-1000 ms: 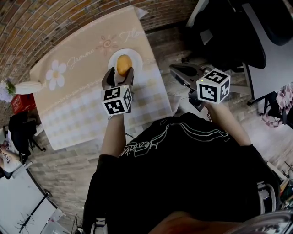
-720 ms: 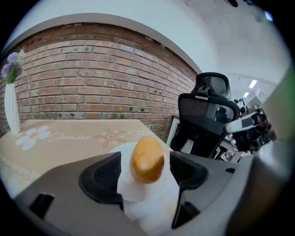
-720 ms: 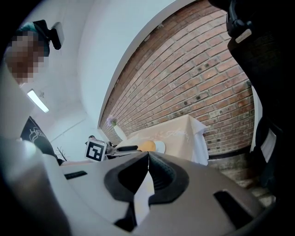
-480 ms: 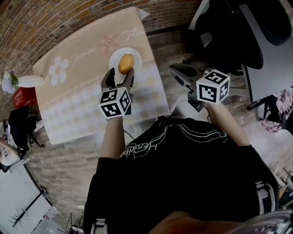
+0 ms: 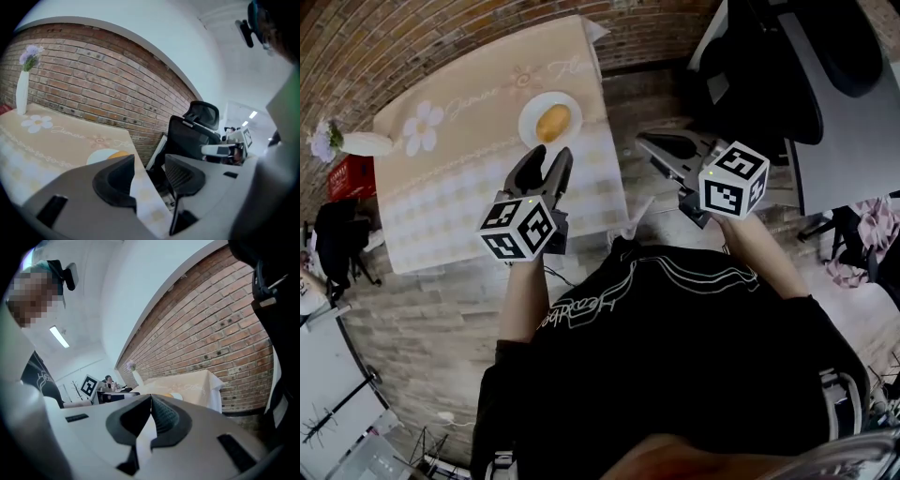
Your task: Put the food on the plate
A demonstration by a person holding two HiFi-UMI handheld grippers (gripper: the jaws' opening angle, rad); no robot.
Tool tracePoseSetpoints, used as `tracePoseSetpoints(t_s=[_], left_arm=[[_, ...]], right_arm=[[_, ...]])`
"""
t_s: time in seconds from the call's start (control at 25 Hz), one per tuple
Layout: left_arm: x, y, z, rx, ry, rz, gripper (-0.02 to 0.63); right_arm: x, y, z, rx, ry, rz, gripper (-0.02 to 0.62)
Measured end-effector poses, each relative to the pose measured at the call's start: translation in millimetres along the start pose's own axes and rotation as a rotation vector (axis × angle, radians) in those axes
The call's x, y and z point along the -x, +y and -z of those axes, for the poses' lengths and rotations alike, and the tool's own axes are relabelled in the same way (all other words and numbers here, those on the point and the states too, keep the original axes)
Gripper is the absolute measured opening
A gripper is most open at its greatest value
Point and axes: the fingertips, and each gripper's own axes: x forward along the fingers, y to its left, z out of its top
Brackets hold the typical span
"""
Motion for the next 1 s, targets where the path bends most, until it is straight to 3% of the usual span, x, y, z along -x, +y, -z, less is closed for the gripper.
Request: tracePoseSetpoints(t_s=[0.28,0.44,0.76,1.0], left_arm=[[40,-63,-16,0.126,-0.093,0.134,0.112],[53,-90,-25,0.064,-0.129,0.195,0.072],[69,-119,-34,-0.051,-0.130,0.181,0.009],[66,-120,-35,-0.036,-0.126,0.185,0.008]], right_arm=[[17,37,-19,0.005,-0.037,-0.119,-0.003],[18,53,-23,0.076,0.000,-0.153,-0.004],[19,76,-32,0.184,0.015,-0.206,-0.005],[16,78,-30,0.192,0.033,-0.222,-0.005]])
